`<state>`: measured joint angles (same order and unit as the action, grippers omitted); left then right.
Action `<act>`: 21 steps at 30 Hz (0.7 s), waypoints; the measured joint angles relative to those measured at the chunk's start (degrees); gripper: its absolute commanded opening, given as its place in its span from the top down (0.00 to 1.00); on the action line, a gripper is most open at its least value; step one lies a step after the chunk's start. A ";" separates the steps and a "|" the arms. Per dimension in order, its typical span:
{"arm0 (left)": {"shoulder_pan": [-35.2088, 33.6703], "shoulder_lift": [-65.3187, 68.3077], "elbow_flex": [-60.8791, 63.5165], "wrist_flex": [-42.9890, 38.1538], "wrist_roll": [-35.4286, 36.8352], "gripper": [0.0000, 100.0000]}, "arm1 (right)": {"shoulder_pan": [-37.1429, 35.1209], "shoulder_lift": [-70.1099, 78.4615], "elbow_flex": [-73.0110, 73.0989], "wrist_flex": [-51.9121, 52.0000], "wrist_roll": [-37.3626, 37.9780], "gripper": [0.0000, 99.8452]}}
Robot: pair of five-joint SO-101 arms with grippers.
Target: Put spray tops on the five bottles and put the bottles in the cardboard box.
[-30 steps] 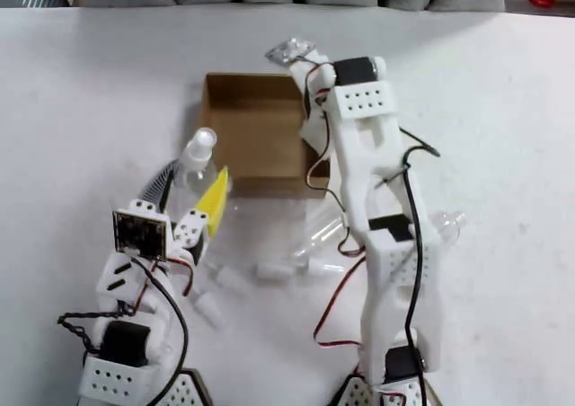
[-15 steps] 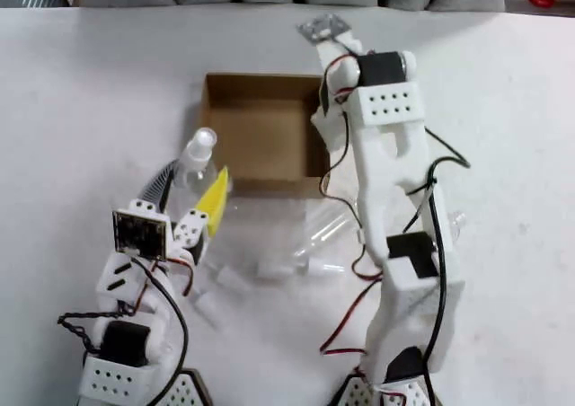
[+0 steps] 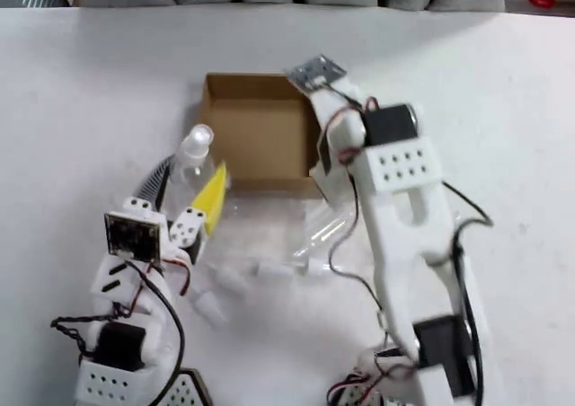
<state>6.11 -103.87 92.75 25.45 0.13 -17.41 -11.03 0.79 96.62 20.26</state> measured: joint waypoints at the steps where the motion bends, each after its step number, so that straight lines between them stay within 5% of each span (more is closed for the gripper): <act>1: 0.00 0.00 -0.62 0.00 0.00 0.98 | 0.09 -1.93 2.37 -0.35 0.00 0.98; 12: -0.09 11.34 -10.81 0.00 0.97 0.98 | -1.23 -24.35 25.58 -9.93 0.00 0.98; 21: -0.18 31.03 -21.27 0.00 12.31 0.98 | -14.15 -40.88 42.29 -22.42 0.00 0.98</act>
<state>5.93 -72.84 71.47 25.45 12.44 -31.56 -51.91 43.08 74.20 20.26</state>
